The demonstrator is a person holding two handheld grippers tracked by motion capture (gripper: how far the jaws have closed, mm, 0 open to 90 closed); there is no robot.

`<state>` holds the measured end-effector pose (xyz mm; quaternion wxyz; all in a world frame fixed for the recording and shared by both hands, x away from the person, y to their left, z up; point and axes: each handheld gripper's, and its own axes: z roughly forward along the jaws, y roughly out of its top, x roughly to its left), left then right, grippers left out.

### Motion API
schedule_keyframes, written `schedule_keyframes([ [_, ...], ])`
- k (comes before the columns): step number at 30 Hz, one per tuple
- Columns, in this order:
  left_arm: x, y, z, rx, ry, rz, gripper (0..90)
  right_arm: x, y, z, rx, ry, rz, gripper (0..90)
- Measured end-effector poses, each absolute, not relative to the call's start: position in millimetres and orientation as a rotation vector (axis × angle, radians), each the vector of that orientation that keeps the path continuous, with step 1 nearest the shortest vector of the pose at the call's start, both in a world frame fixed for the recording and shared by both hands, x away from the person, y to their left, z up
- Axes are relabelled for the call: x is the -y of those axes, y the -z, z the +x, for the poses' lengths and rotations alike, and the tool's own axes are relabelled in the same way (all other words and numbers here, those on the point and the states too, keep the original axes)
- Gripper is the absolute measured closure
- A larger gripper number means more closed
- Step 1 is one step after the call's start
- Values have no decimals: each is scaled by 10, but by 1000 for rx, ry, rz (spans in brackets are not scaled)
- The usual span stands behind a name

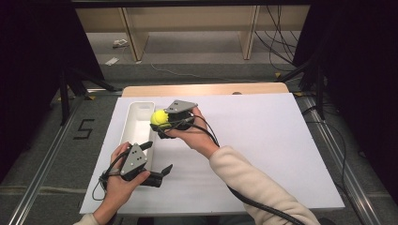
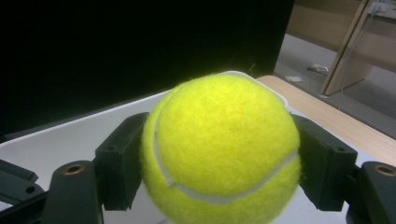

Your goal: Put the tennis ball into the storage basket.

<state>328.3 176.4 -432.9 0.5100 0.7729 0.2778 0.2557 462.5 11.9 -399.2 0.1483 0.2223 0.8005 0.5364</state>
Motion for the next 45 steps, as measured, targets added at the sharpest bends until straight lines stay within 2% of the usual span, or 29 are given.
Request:
schedule_keyframes([
  [45,-1766,4328,3284,-665,-617,1864,0,-266,3948,4680,-2314,-1536,622,271],
])
